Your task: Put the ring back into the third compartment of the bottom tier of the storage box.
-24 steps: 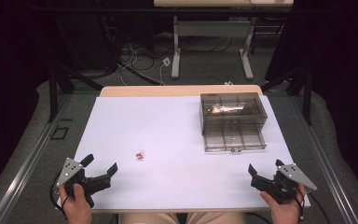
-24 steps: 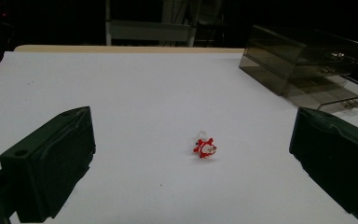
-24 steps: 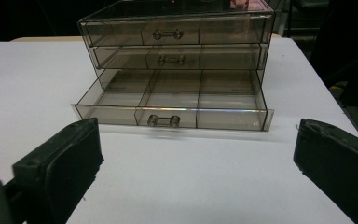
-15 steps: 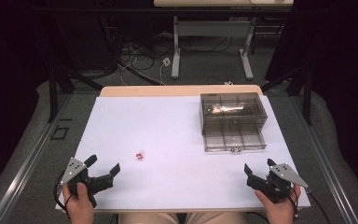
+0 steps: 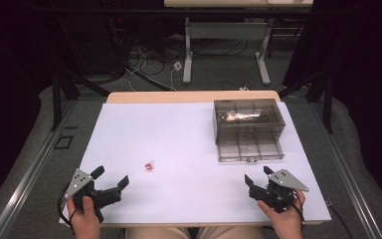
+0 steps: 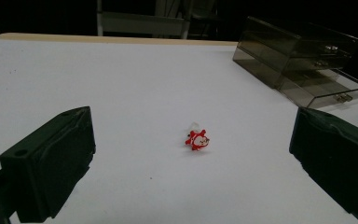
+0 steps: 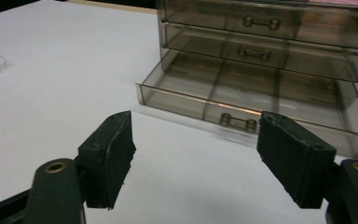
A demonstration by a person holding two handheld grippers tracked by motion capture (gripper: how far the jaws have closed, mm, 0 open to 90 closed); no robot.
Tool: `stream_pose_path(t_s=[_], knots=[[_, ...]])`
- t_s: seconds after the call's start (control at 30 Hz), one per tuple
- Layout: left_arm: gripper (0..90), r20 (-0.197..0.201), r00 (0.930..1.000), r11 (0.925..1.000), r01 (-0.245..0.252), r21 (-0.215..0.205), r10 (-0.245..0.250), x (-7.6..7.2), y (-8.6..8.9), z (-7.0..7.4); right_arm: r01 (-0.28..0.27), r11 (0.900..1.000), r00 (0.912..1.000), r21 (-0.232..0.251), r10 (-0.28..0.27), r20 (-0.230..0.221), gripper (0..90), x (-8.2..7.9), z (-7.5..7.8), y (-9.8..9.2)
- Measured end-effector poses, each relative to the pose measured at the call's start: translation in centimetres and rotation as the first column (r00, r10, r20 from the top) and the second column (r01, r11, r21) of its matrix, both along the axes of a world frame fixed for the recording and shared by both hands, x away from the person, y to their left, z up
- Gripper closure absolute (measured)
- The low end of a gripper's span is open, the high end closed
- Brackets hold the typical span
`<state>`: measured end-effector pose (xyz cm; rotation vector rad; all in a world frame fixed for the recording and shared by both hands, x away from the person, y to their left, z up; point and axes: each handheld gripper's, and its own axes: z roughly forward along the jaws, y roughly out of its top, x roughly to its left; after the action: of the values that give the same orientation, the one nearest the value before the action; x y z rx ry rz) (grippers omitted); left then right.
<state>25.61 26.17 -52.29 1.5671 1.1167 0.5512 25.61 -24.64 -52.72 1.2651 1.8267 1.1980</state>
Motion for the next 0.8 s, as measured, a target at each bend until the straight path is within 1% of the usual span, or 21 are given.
stream_pose_path(t_s=[0.03, 0.1, 0.13, 0.2, 0.23, 0.27, 0.3, 0.33, 0.37, 0.43, 0.47, 0.53, 0.57, 0.6, 0.7, 0.73, 0.77, 0.8], knots=[[0.5, -0.001, 1.0000, 1.0000, 0.001, -0.001, -0.001, 0.0, 0.0, 0.0, -0.014, 1.000, 0.9999, 0.007, 0.014, 0.001, 28.1, 0.2, 0.0, 0.3], [0.5, -0.003, 1.0000, 1.0000, 0.002, -0.007, -0.002, 0.0, 0.1, -0.1, -0.017, 1.000, 0.9998, 0.026, 0.017, -0.008, 29.5, 0.5, 0.3, 0.8], [0.5, -0.005, 1.0000, 1.0000, 0.004, -0.003, -0.004, 0.0, 0.1, -0.1, -0.013, 0.999, 0.9998, 0.038, 0.014, -0.012, 29.4, 0.6, 0.4, 1.2], [0.5, -0.005, 1.0000, 1.0000, 0.000, -0.004, 0.000, -0.1, 0.1, -0.1, -0.019, 1.000, 0.9997, 0.019, 0.019, -0.013, 28.4, 1.0, 0.8, 1.6], [0.5, -0.007, 1.0000, 1.0000, 0.003, 0.000, -0.003, -0.1, 0.1, -0.1, -0.019, 1.000, 0.9997, 0.019, 0.019, -0.013, 28.4, 1.0, 0.8, 1.6], [0.5, -0.008, 1.0000, 1.0000, 0.005, 0.001, -0.005, -0.1, 0.2, -0.1, -0.031, 0.999, 0.9991, 0.031, 0.032, -0.028, 27.7, 1.3, 1.2, 2.1], [0.5, -0.008, 1.0000, 1.0000, 0.005, 0.001, -0.005, -0.1, 0.2, -0.1, -0.031, 0.999, 0.9991, 0.031, 0.032, -0.028, 27.7, 1.3, 1.2, 2.1], [0.5, -0.011, 0.9999, 1.0000, 0.005, 0.001, -0.005, -0.2, 0.2, -0.1, -0.042, 0.999, 0.9989, 0.025, 0.042, -0.022, 27.4, 1.6, 1.5, 2.6], [0.5, -0.011, 0.9999, 1.0000, 0.005, 0.001, -0.005, -0.2, 0.2, -0.1, -0.042, 0.999, 0.9989, 0.025, 0.042, -0.022, 27.4, 1.6, 1.5, 2.6], [0.5, -0.013, 0.9999, 1.0000, 0.003, -0.003, -0.004, -0.1, 0.2, -0.1, -0.054, 0.998, 0.9978, 0.017, 0.055, -0.037, 26.5, 2.0, 2.1, 3.3], [0.5, -0.013, 0.9999, 1.0000, 0.004, -0.003, -0.004, -0.1, 0.2, -0.1, -0.060, 0.998, 0.9976, 0.022, 0.061, -0.033, 26.1, 2.1, 2.1, 3.5], [0.5, -0.014, 0.9999, 1.0000, 0.003, -0.003, -0.004, -0.1, 0.2, -0.1, -0.066, 0.998, 0.9970, 0.017, 0.067, -0.039, 25.6, 2.2, 2.3, 3.7], [0.5, -0.015, 0.9999, 1.0000, 0.006, -0.002, -0.006, -0.1, 0.2, -0.2, -0.083, 0.996, 0.9958, 0.010, 0.084, -0.036, 25.1, 2.6, 2.5, 4.2], [0.5, -0.015, 0.9999, 1.0000, 0.006, -0.002, -0.006, -0.1, 0.2, -0.2, -0.088, 0.996, 0.9954, 0.017, 0.088, -0.037, 25.1, 2.6, 2.5, 4.4], [0.5, -0.015, 0.9999, 1.0000, 0.008, -0.002, -0.008, -0.1, 0.2, -0.2, -0.112, 0.994, 0.9930, 0.009, 0.112, -0.038, 25.2, 3.0, 2.9, 5.1], [0.5, -0.015, 0.9998, 1.0000, 0.008, -0.003, -0.008, -0.1, 0.2, -0.2, -0.125, 0.992, 0.9911, 0.009, 0.126, -0.044, 25.2, 3.1, 3.0, 5.4], [0.5, -0.015, 0.9998, 1.0000, 0.008, -0.003, -0.008, -0.1, 0.2, -0.2, -0.125, 0.992, 0.9911, 0.009, 0.126, -0.044, 25.2, 3.1, 3.0, 5.4], [0.5, -0.017, 0.9998, 1.0000, 0.008, -0.006, -0.008, -0.1, 0.2, -0.2, -0.144, 0.989, 0.9887, 0.009, 0.145, -0.039, 25.5, 3.4, 3.3, 6.0]])
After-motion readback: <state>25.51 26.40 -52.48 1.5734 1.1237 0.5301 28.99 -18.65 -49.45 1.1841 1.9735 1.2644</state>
